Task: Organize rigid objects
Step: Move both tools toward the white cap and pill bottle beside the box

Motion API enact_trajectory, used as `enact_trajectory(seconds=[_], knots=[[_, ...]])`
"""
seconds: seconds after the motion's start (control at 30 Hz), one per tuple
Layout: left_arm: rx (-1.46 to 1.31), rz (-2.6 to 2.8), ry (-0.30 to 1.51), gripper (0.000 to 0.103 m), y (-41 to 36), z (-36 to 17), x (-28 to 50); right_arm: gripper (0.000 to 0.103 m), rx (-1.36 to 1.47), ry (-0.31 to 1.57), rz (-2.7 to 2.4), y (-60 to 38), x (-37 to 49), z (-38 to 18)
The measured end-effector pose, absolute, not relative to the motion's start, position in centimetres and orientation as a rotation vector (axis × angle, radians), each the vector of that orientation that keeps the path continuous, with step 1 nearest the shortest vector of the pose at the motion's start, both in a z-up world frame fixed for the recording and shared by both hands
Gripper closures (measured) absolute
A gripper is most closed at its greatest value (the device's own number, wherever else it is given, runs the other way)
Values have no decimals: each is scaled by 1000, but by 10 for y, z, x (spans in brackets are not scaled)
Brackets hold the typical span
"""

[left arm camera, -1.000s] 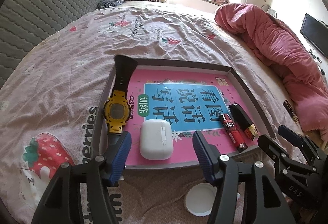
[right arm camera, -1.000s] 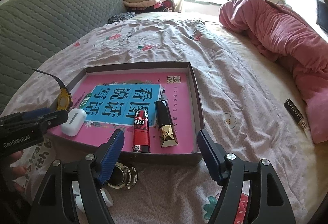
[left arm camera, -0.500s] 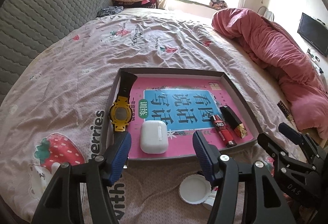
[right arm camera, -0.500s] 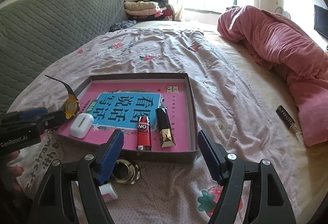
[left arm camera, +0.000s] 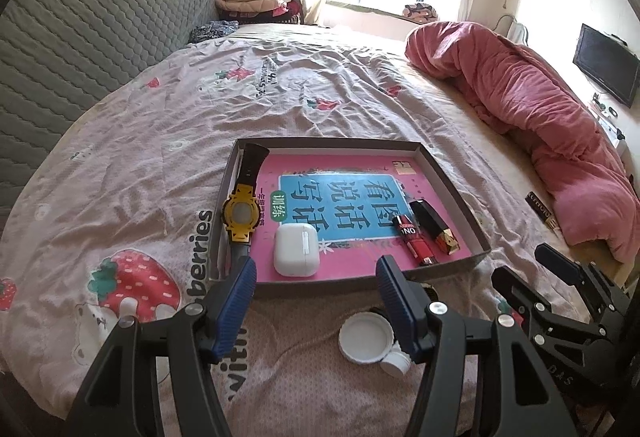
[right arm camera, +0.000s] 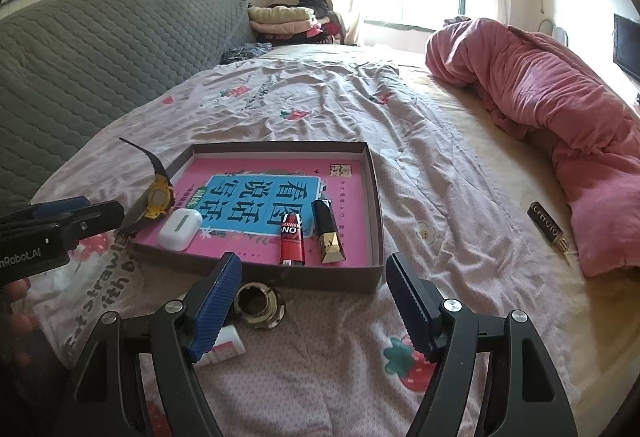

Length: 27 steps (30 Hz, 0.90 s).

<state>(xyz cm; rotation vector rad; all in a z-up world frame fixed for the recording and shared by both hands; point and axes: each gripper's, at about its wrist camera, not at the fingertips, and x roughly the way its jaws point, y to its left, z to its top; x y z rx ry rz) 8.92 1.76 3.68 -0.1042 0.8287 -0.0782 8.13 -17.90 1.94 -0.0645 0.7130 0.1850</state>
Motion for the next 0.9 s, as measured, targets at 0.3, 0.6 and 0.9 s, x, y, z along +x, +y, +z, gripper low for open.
enact_trajectory(seconds=[0.3,0.6,0.9], knots=[[-116,-89,846,41,15,39,76,27,-71,735,194,-183,57,17],[-125,-99,870,41,13,37,63,27,-91,759,218,-179,38,12],[-125,-124,917,41,8,28,54,27,-95,780,225,-174,37,7]])
